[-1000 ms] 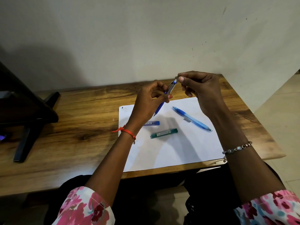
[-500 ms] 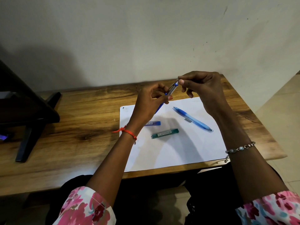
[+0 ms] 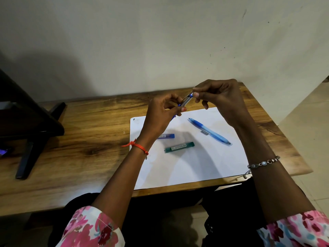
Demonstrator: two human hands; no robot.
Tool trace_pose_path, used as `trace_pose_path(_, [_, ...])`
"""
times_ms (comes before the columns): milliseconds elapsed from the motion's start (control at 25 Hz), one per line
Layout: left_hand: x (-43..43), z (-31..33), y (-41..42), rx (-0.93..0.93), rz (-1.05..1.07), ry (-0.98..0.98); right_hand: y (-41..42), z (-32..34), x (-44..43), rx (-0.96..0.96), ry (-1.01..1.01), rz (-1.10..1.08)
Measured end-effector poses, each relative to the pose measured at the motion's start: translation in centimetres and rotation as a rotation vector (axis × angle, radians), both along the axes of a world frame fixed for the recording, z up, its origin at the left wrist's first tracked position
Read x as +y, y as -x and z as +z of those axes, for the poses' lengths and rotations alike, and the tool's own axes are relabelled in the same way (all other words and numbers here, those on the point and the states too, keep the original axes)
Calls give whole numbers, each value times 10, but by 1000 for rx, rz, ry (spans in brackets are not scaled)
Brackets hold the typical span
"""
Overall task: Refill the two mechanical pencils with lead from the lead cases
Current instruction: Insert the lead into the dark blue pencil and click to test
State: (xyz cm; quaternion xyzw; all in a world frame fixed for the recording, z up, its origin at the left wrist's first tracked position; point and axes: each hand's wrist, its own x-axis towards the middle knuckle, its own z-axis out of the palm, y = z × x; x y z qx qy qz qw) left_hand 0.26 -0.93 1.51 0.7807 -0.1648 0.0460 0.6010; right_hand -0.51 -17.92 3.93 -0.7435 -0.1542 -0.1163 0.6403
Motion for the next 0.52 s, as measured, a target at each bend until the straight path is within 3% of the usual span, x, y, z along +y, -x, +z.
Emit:
trace_pose_path(200, [-2, 5, 1, 8, -8, 60, 3, 2, -6, 94, -29, -114])
trace_pose_path(280, [0, 5, 0, 19, 4, 89, 3, 1, -12, 179, 282, -173])
trace_pose_path(400, [2, 5, -1, 28, 14, 106, 3, -11, -15, 362, 832, -90])
trace_pose_path(520, [1, 5, -1, 22, 10, 114, 1, -20, -14, 491, 958, -85])
